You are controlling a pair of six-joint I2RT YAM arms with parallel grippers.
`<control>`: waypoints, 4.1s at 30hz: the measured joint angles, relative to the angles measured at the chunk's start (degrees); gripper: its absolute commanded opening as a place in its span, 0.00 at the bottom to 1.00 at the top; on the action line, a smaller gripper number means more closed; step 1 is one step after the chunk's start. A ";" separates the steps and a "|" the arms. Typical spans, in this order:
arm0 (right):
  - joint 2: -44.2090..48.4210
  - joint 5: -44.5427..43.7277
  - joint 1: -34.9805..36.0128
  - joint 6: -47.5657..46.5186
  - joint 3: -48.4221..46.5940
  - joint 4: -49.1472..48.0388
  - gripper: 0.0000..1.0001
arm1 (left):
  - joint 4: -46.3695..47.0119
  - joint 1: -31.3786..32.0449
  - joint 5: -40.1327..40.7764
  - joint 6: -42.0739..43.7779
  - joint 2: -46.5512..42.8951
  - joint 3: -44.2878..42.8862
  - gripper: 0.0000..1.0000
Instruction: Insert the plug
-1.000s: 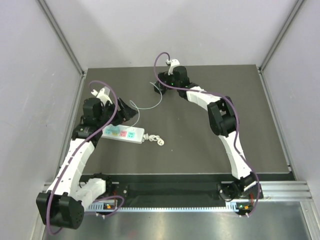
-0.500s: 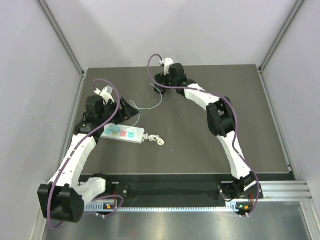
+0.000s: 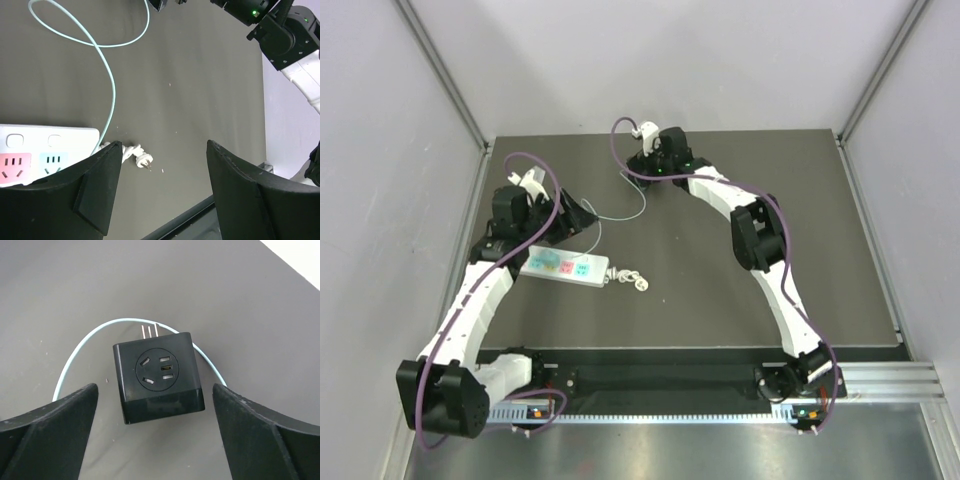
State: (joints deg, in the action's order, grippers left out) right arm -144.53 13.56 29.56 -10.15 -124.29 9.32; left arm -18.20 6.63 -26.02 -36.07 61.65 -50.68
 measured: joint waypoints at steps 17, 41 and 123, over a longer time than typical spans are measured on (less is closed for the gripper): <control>-0.02 -0.66 0.02 -0.63 -0.76 0.81 0.80 | 0.39 0.07 1.40 -0.02 2.14 -0.76 0.72; -3.30 -0.61 -0.11 -1.29 -6.34 5.49 0.65 | 3.28 0.17 -3.19 -1.75 6.97 -0.79 0.72; 88.94 -0.35 13.92 7.45 96.37 -47.82 0.93 | 30.36 19.30 -24.52 -20.65 13.35 -3.93 0.00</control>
State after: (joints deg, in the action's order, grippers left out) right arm -55.59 13.21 43.48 -2.70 -27.92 -38.50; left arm 12.16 25.93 -50.54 -56.73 75.00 -54.61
